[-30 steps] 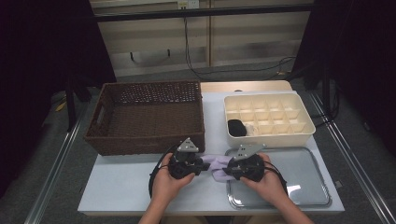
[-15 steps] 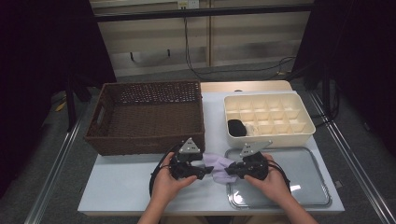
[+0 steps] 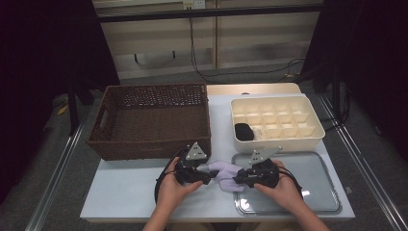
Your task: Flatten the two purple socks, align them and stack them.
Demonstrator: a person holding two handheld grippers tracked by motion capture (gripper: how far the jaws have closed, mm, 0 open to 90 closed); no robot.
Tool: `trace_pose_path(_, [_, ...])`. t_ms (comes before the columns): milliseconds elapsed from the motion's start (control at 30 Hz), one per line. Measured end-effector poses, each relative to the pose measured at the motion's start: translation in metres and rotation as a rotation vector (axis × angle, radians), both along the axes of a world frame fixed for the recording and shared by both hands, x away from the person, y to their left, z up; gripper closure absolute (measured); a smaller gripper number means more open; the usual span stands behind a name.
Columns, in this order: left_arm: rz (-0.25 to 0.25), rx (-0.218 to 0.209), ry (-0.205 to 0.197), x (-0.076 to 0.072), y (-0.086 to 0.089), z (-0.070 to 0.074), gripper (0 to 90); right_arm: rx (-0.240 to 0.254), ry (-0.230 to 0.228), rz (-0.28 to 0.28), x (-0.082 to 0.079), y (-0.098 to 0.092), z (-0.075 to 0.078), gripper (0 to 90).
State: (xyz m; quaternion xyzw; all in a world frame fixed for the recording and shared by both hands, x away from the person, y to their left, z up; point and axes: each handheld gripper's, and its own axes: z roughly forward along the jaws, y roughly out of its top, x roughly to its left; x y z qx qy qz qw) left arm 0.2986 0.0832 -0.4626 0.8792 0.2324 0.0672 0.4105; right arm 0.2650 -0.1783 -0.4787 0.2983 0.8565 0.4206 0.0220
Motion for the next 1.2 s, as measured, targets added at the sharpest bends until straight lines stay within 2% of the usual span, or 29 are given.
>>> trace_pose_path(67, [-0.005,-0.002,0.006,0.0,-0.002,-0.002,44.0,0.0,-0.003,0.0,0.0,0.0,0.0,75.5])
trace_pose_path(200, [-0.03,0.007,0.027,0.0,-0.003,-0.002,67.6,-0.002,-0.004,0.007,-0.001,0.0,0.0,74.4])
trace_pose_path(267, [-0.042,0.013,0.059,0.0,-0.002,-0.002,82.2,-0.003,-0.005,0.006,-0.001,0.001,0.0,72.8])
trace_pose_path(333, [-0.038,0.008,0.073,-0.001,-0.002,0.0,86.0,-0.008,-0.012,0.003,-0.002,0.001,0.0,70.0])
trace_pose_path(533, [-0.028,0.011,0.068,-0.002,0.003,0.005,86.8,-0.019,-0.039,-0.006,-0.002,0.004,0.001,63.4])
trace_pose_path(567, [-0.033,-0.005,0.068,-0.002,0.003,0.004,86.5,-0.018,-0.039,-0.011,-0.001,0.004,0.001,66.1])
trace_pose_path(667, [-0.043,0.018,0.089,-0.003,0.0,0.003,86.3,-0.011,-0.028,-0.016,0.0,0.002,0.0,72.5])
trace_pose_path(767, [-0.029,0.025,0.098,-0.002,0.002,0.003,87.1,0.002,-0.012,-0.028,0.001,0.0,0.0,76.1])
trace_pose_path(800, [-0.023,0.011,0.101,-0.001,0.004,0.004,87.1,0.0,-0.013,-0.027,0.0,0.0,-0.001,78.0])
trace_pose_path(867, [-0.014,0.025,0.097,-0.001,0.007,0.005,87.1,0.005,-0.003,-0.027,0.001,-0.002,-0.001,81.7])
trace_pose_path(1033, [-0.015,0.006,0.126,-0.001,0.009,0.004,86.6,0.012,0.015,-0.039,0.003,-0.007,-0.002,85.1])
trace_pose_path(1100, [-0.002,-0.019,0.132,-0.001,0.006,0.004,78.0,0.021,0.018,-0.043,0.004,-0.008,-0.002,85.8])
trace_pose_path(1133, [-0.008,-0.031,0.111,-0.002,0.005,0.004,67.3,0.016,0.017,-0.048,0.004,-0.008,-0.002,85.8])
trace_pose_path(1200, [-0.036,-0.018,0.101,-0.005,0.001,0.006,65.9,0.014,0.014,-0.05,0.004,-0.008,-0.002,85.7])
